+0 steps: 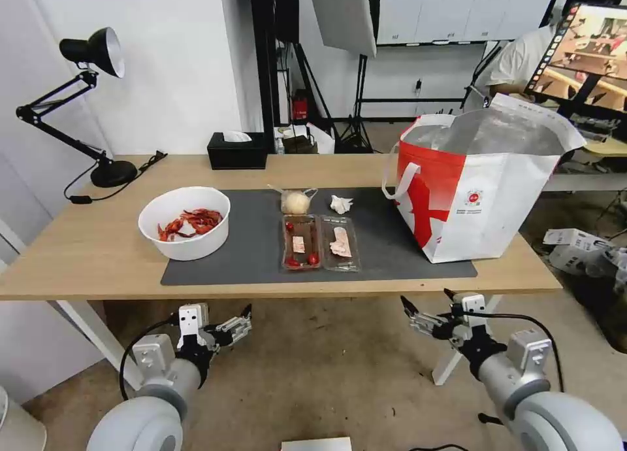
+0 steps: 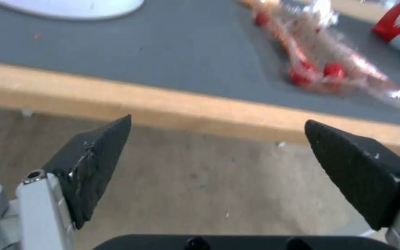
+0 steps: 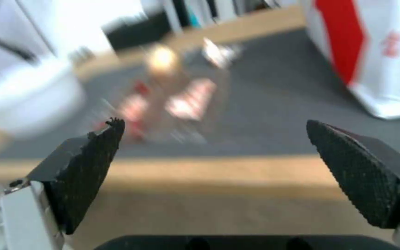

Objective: Pick up the trash from the table and place it into the takeout bag.

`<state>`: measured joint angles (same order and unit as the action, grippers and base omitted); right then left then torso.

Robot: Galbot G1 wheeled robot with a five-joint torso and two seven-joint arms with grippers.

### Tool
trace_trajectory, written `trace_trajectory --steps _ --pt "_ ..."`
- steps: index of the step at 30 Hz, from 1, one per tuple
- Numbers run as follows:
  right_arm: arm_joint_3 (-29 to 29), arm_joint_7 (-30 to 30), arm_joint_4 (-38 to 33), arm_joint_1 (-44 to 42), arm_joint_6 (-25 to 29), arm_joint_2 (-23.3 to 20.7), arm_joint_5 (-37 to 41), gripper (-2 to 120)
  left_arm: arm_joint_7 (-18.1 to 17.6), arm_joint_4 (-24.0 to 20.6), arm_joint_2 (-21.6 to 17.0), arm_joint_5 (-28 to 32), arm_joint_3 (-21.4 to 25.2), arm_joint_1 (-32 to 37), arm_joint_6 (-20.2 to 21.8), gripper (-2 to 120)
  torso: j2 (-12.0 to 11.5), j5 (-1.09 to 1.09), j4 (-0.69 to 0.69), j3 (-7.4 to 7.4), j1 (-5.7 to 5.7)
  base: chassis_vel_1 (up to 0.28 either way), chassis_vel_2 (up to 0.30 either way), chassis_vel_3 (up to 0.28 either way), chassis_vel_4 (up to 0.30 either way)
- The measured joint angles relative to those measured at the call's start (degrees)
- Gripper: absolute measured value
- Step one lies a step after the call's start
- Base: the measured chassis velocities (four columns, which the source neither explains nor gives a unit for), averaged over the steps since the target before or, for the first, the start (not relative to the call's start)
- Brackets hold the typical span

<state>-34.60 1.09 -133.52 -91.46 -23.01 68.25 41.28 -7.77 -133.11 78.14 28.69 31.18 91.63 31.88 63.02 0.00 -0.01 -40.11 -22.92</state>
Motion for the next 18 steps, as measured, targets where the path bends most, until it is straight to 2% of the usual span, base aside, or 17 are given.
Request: trace_trajectory --steps 2,3,6,12,14,15,16,17,18 --pt "1.73 -2.04 0.13 1.86 2.24 -0.09 6.35 100 1.2 0.63 -0.12 0.0 0.03 -0.11 -2.92 100 0.0 -0.01 0.0 0.0 0.0 0.0 0.0 0.0 0.0" --pt "1.73 -2.04 0.13 1.86 2.24 -0.09 6.35 100 1.2 0.63 -0.12 0.0 0.03 -0.11 -2.92 100 0.0 -0.01 0.0 0.0 0.0 0.0 0.0 0.0 0.0" --pt "5.79 -6.58 1.8 5.0 4.8 0.0 13.64 100 2.75 1.54 -0.13 0.08 0.05 -0.32 -7.55 100 0.0 0.0 0.01 0.0 0.0 0.0 0.0 0.0 0.0" --pt "10.49 -12.51 3.62 8.39 6.08 1.0 21.2 100 4.32 2.37 -0.23 0.0 0.24 -0.35 -11.36 100 0.0 0.0 0.0 0.0 0.0 0.0 0.0 0.0 0.0" --pt "14.91 -18.26 4.84 11.68 6.55 2.83 27.95 100 5.24 2.89 -0.49 -0.13 0.64 -0.14 -13.78 100 0.0 -0.01 0.01 0.0 0.0 0.0 0.0 0.0 0.0" --pt "14.91 -18.26 4.84 11.68 6.55 2.83 27.95 100 5.24 2.89 -0.49 -0.13 0.64 -0.14 -13.78 100 0.0 -0.01 0.01 0.0 0.0 0.0 0.0 0.0 0.0" --pt "16.57 -21.14 5.19 13.22 6.6 3.83 31.36 100 5.4 3.0 -0.59 -0.15 0.9 -0.08 -14.06 100 0.0 -0.01 0.01 0.0 0.0 0.0 0.0 0.0 0.0" --pt "18.55 -26.85 5.9 15.42 6.61 5.89 37.01 100 5.65 3.09 -0.86 -0.19 1.35 0.04 -14.12 100 0.0 -0.01 0.01 0.0 0.0 0.0 0.0 0.0 0.0" --pt "19.21 -28.89 6.41 16.29 6.68 6.89 38.7 100 5.7 3.09 -1.07 -0.22 1.61 0.08 -14.13 100 0.0 -0.01 0.01 0.0 0.0 0.0 0.0 0.0 0.0"
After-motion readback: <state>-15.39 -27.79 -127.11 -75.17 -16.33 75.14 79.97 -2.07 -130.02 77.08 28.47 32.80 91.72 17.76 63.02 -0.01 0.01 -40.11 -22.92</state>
